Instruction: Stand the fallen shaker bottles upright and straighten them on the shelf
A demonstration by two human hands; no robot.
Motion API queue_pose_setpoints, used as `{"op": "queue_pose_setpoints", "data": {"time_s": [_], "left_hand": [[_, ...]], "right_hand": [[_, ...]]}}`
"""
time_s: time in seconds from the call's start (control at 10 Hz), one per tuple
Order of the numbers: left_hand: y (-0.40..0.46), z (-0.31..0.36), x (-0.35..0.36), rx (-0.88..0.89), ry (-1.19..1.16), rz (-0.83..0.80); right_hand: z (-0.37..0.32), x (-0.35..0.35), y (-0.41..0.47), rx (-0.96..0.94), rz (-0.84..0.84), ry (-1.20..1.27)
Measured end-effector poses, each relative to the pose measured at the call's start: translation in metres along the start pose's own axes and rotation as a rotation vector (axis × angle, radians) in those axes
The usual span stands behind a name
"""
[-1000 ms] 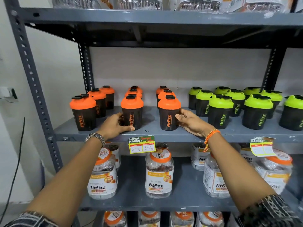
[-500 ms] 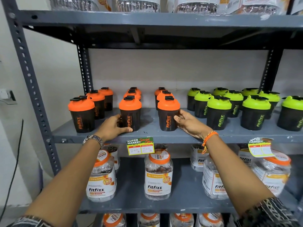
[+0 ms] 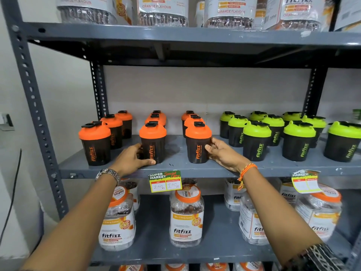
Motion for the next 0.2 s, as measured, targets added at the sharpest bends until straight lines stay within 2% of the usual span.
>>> {"op": "queue_pose_setpoints", "data": {"time_s": [0.1, 0.2], "left_hand": [[-0.004, 0.003, -0.002, 0.003, -0.046, -0.010], [-0.004, -0.003, -0.005, -0.028, -0.174, 0.053]], "right_hand": [[0.001, -0.001, 0.000, -0.016, -0.015, 0.081], [0.002, -0.010, -0.011, -0.026, 0.055, 0.042]]}}
Point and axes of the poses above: each hand's wrist, its own y-axis towards the middle knuckle, its own x-axis out of the palm, z = x × y, the point moved 7 cm from there along y, towards the middle knuckle, and after that the axes turned 8 degrees about -y, right-handed, at the moved point
